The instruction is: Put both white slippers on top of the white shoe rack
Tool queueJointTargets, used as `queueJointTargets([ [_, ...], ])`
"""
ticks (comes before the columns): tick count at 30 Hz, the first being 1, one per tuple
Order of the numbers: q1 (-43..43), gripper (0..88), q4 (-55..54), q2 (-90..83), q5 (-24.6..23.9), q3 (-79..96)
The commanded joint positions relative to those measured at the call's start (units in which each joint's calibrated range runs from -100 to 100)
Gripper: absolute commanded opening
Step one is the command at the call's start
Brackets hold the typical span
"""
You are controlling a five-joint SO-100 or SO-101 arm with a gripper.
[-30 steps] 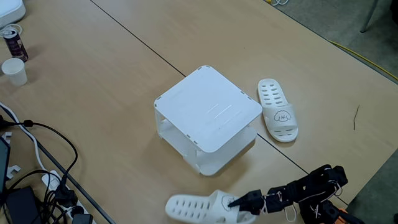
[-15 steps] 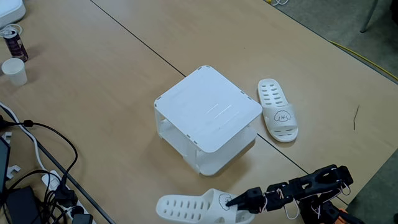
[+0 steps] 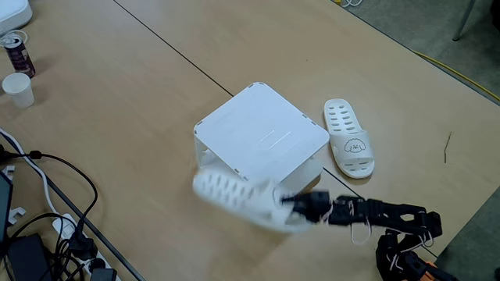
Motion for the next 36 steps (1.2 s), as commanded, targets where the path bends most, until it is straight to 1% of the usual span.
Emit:
queueJointTargets([
  [1,4.1,0.8,1.9,2.5,0.4,-15.7],
  [7,8.6,0.8,5.9,10.2,0.4,-27.2],
  [15,14.2,0.8,6.0,21.6,0.4,-36.5],
  [19,15.5,0.8,6.0,25.5,0.4,-40.0],
  [24,16.5,0.8,6.0,29.2,0.4,-43.0],
  [36,20.1,0.8,5.7,36.0,0.4,-43.3],
])
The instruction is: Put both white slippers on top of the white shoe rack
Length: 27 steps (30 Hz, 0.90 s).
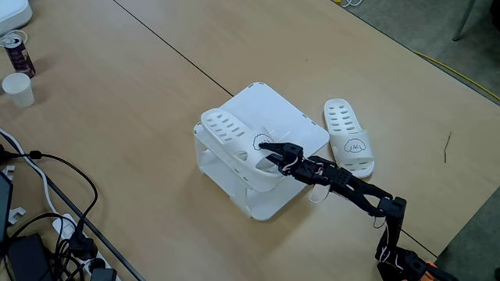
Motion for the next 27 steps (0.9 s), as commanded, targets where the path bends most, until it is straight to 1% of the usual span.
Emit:
queueJointTargets([
  [1,1.5,0.8,-0.4,-0.3,0.4,-6.1],
  [13,1.1,1.8,-0.5,1.8,0.4,-5.5],
  [14,1.1,3.4,-0.5,2.0,0.4,-5.5],
  [18,1.1,17.5,-0.5,2.3,0.4,-5.5],
  [20,0.9,22.2,-0.4,2.4,0.4,-5.5],
  [22,0.9,24.0,-0.4,2.4,0.4,-5.4],
  [27,0.9,24.2,-0.2,1.9,0.4,-4.6],
])
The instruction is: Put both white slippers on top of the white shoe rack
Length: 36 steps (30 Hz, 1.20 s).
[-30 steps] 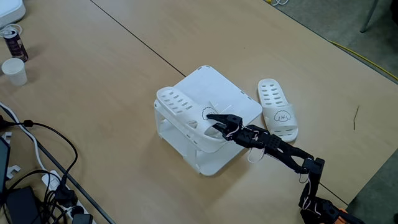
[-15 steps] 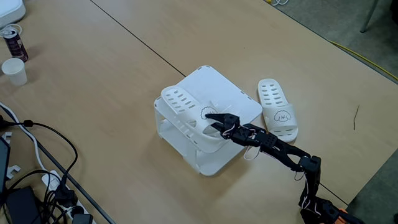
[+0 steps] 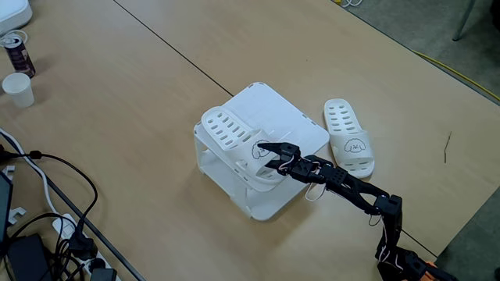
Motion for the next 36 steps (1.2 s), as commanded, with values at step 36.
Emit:
queueJointTargets([
  [36,33.5,24.3,-0.7,-48.9,0.4,49.4],
])
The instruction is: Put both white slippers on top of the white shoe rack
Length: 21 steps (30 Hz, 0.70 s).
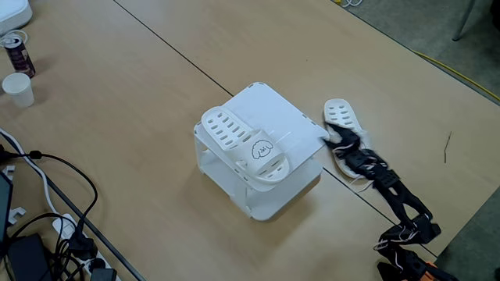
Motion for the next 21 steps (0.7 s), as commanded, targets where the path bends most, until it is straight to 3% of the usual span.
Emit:
queueJointTargets([
  [1,11.0,24.3,-0.7,-7.7,0.4,9.1],
  [4,14.8,24.3,-4.7,-10.7,0.4,19.3],
  [12,18.0,24.3,-29.2,-12.7,0.4,45.5],
  [21,18.0,24.4,-49.3,-3.2,0.4,55.8],
])
